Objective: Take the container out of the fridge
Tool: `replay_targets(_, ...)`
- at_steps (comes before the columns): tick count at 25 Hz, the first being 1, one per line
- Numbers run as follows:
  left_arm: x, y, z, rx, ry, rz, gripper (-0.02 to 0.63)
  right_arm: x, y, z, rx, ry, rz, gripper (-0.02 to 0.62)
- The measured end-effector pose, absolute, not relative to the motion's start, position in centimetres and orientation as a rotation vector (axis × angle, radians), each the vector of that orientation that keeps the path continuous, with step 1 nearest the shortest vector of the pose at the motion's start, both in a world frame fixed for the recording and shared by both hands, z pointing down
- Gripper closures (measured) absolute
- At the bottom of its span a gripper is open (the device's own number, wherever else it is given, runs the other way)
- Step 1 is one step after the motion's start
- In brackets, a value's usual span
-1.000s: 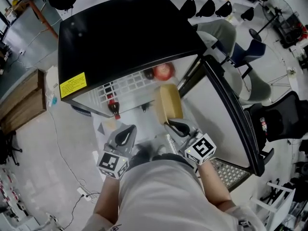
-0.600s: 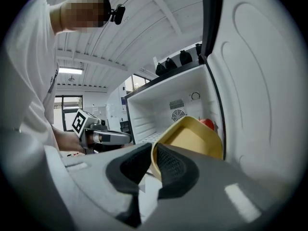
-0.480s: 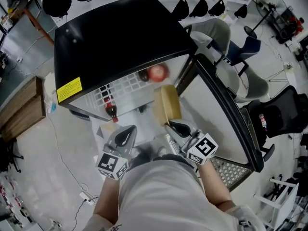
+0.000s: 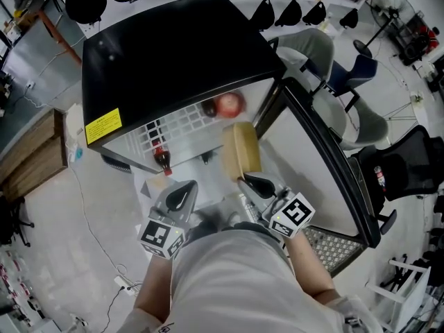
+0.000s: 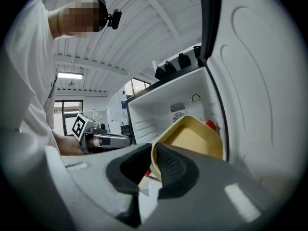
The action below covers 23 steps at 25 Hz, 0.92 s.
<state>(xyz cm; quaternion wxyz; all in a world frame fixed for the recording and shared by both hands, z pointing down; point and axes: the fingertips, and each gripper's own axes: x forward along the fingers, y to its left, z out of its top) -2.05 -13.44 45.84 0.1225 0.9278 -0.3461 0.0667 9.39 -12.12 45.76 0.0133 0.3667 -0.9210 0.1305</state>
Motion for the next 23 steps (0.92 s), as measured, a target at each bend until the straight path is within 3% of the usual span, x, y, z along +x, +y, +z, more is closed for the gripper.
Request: replay_targets(23, -3.4, -13.6, 46.1, 2.692, -1.041, 0.194, 0.598, 8.1, -12.0, 45.9, 1.117, -2.850, 0.365, 0.558)
